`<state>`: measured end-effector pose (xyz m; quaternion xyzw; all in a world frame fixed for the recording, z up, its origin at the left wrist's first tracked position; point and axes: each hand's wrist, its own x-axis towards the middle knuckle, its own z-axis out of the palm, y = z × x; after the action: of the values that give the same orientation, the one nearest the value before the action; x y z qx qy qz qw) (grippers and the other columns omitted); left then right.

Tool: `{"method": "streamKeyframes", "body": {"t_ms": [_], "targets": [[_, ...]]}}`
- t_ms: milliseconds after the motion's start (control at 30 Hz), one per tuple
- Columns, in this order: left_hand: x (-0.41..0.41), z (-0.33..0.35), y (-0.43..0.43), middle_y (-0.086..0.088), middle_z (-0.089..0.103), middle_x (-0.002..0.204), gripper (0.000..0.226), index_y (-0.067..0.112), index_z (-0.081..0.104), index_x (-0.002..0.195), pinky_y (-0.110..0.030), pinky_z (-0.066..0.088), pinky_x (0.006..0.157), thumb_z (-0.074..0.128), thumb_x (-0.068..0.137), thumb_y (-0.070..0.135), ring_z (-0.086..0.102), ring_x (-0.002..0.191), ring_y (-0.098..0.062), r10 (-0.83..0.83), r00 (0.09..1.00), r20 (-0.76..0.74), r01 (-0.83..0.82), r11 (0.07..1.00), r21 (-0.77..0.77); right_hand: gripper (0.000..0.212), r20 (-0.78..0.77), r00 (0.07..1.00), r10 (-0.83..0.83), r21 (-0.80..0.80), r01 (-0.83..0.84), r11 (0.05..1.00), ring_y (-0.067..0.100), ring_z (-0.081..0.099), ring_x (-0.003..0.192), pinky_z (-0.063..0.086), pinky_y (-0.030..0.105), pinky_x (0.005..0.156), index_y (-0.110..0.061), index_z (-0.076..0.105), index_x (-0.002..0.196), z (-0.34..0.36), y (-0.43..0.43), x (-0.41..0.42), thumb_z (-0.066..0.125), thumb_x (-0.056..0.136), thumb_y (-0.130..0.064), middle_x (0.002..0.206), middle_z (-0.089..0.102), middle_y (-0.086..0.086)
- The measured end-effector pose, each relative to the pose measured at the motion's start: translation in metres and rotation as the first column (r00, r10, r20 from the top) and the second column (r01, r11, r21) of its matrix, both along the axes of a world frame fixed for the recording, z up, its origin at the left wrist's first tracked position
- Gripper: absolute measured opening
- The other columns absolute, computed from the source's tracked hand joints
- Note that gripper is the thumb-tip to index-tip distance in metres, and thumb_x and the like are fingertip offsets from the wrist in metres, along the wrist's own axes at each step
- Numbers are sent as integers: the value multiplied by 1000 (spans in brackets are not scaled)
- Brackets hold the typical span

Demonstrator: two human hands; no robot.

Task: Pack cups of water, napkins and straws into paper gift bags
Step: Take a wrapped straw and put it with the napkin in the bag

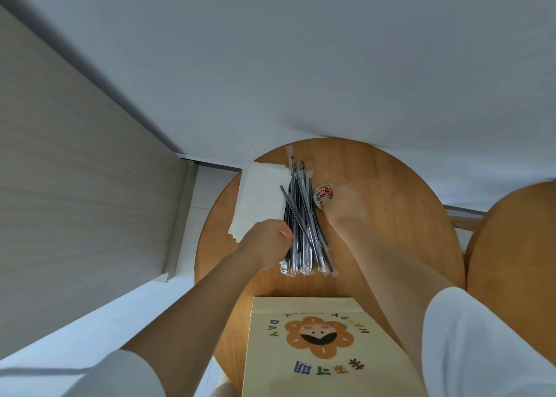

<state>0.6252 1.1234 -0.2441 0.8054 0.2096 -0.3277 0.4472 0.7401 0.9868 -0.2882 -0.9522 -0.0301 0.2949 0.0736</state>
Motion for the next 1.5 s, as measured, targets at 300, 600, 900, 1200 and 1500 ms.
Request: {"method": "streamKeyframes", "body": {"t_ms": [300,600,900,1200,1500], "targets": [[-3,12,-4,-8,62,118,28,8,64,113,-26,44,86,42,96,11,56,109,-22,27,1000,0,-27,999,23,19,63,998,28,68,-32,997,19,62,76,55,33,62,-11,63,102,4,-4,-5,45,97,-15,95,64,7],[-15,51,-28,-4,61,120,28,12,65,112,-27,45,86,44,95,11,56,108,-20,14,998,55,-18,997,79,13,-76,995,-67,442,94,892,16,56,79,47,25,68,-14,58,76,56,-20,-26,63,88,-13,80,59,-1],[-72,116,-64,1,64,116,26,15,66,111,-20,41,83,48,93,11,56,99,-12,-41,981,187,3,979,202,12,-103,994,-28,702,92,706,9,59,60,48,21,64,-10,60,75,150,-66,-79,68,84,-9,73,62,-3],[-169,159,-82,-6,61,120,45,19,54,130,-17,43,63,34,95,-1,57,83,-17,-67,967,246,-6,958,286,17,-78,997,-7,798,67,600,7,58,57,48,17,56,-13,57,72,216,-137,-175,66,85,-8,68,64,3],[-206,149,-99,4,17,157,118,24,1,152,-33,2,118,80,68,44,12,145,-17,-503,851,153,318,724,612,16,77,995,-66,771,-17,636,16,52,60,45,25,58,-9,52,68,216,-165,-233,59,80,0,63,56,7]]}}
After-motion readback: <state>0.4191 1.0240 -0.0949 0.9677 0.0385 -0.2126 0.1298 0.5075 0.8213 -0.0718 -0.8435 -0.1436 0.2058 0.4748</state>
